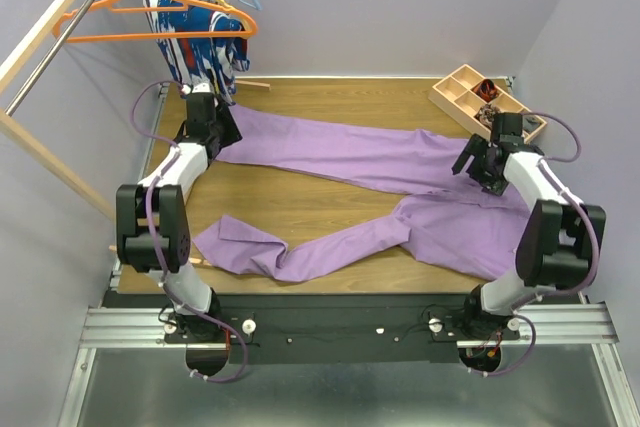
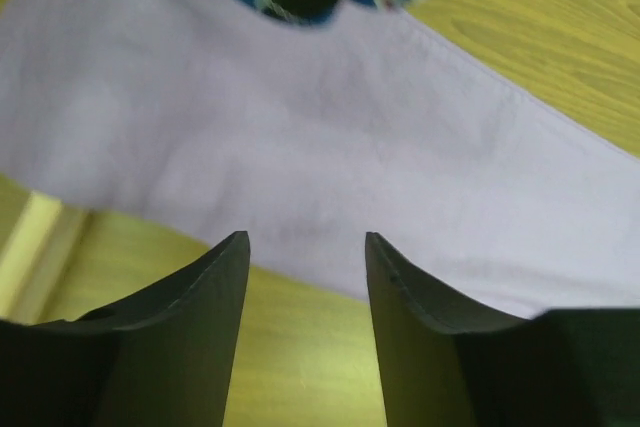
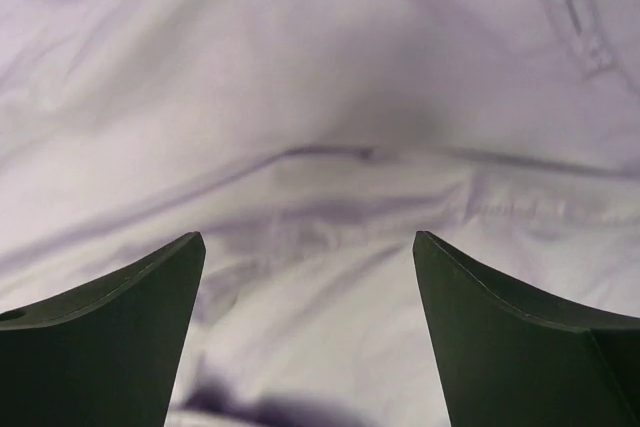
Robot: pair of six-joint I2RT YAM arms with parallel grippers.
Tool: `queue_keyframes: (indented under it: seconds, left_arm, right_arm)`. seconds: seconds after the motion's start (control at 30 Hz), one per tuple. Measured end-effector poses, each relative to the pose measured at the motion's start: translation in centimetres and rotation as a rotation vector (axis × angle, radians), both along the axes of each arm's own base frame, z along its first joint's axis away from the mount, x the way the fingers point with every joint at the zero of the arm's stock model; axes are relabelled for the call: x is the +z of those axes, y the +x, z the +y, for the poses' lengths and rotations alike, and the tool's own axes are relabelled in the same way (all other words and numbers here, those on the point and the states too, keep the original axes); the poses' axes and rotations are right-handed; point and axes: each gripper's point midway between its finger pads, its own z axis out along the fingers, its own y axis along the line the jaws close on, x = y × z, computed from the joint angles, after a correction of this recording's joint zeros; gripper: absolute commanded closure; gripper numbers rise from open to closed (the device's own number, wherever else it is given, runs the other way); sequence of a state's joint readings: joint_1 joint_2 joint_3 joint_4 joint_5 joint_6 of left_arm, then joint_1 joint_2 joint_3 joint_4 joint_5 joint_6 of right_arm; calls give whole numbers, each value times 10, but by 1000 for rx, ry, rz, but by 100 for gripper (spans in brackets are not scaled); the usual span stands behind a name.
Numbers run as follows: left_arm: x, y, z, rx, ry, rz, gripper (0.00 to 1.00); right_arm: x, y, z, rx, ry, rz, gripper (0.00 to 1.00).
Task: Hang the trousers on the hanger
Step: Fold the trousers
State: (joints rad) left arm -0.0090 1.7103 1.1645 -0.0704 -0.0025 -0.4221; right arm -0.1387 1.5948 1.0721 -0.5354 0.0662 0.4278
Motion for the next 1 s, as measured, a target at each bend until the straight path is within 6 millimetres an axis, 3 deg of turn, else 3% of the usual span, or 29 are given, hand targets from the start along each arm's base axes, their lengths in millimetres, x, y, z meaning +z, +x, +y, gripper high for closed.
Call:
queue_keyframes:
  seconds: [0.23,0.47,0.53,0.7,0.83,1.0]
  left_arm:
    - [0,-46,-22,-54,-1,86,39]
    - [-34,-115,-8,-11,0,277,44]
    - [-41,-139,8,44,-9,327,45]
    - [-43,-175,43,178,-11,371,50]
    - [-50,-198,44,204,-24,409,53]
    - [-64,-205,36,179,-58,471,54]
  right_arm:
    - [23,-18,37,83,104,-51,7]
    - [13,-27,70,149,155,-10,7]
    - [8,-29,75,158,161,3,7]
    - [-4,-37,77,161,164,43,7]
    - [-17,-40,77,166,166,82,7]
    - [-27,-46,78,171,175,113,7]
